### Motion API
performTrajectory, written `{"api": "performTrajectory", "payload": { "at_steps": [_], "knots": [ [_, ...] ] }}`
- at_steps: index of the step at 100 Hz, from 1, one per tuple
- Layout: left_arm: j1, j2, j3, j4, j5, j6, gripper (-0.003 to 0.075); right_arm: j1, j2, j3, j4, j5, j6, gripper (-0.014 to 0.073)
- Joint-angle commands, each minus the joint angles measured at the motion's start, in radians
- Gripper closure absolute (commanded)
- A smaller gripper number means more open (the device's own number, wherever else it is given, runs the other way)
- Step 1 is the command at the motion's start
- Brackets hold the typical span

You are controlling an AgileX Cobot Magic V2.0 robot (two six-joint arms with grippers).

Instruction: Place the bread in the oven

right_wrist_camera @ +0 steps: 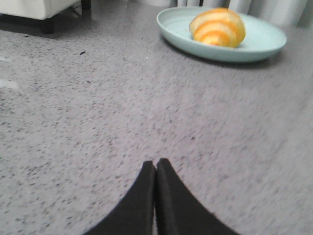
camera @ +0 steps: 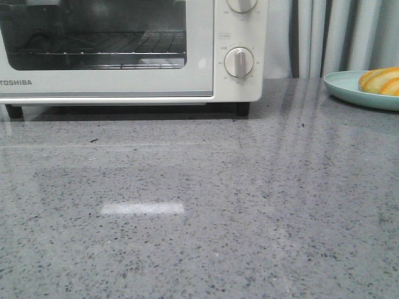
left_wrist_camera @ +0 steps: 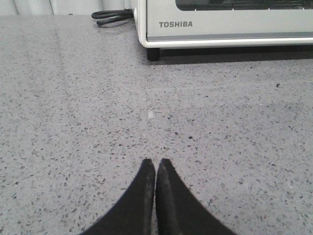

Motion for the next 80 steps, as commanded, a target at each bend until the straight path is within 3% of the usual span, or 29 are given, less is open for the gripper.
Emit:
{"api": "performTrajectory", "payload": {
  "at_steps": [1, 14, 24, 31, 44, 48, 55, 68, 80],
  "knots": [
    [0.001, -0.031, 0.023, -0.075, -0.107, -0.012, 0.0741, -0.002, -0.021, 0.011, -0.087, -0.153, -0.007, 0.0643],
    [0.001, -0.031, 0.023, -0.485, -0.159, -0.015, 0.0741, -0.002, -0.021, 0.011, -0.085, -0.299, -0.007, 0.0643],
    [0.001, -0.031, 0.023, -0.630, -0.190, -0.015, 0.0741, -0.002, -0.021, 0.011, -0.024, -0.418, -0.004, 0.0643],
    [0.001, -0.031, 0.023, -0.728, -0.206, -0.015, 0.0741, -0.002, -0.021, 0.011, 0.144, -0.510, 0.001, 0.0642],
    [0.001, -0.031, 0.022, -0.926, -0.242, -0.015, 0.0741, -0.002, -0.021, 0.003, 0.635, -0.562, 0.034, 0.0642],
    [0.001, -0.031, 0.022, -0.949, -0.254, -0.006, 0.0741, -0.002, -0.018, -0.002, 0.779, -0.553, 0.034, 0.0642],
    [0.001, -0.031, 0.010, -0.946, -0.248, 0.028, 0.0741, -0.002, -0.002, -0.002, 0.912, -0.553, 0.034, 0.0642],
    [0.001, -0.020, -0.090, -0.946, -0.152, 0.165, 0.0742, -0.002, 0.018, -0.030, 0.957, -0.544, 0.034, 0.0642],
    [0.001, 0.060, -0.243, -0.946, -0.046, 0.372, 0.0742, 0.000, 0.018, -0.134, 0.753, -0.406, 0.034, 0.0643]
  ]
}}
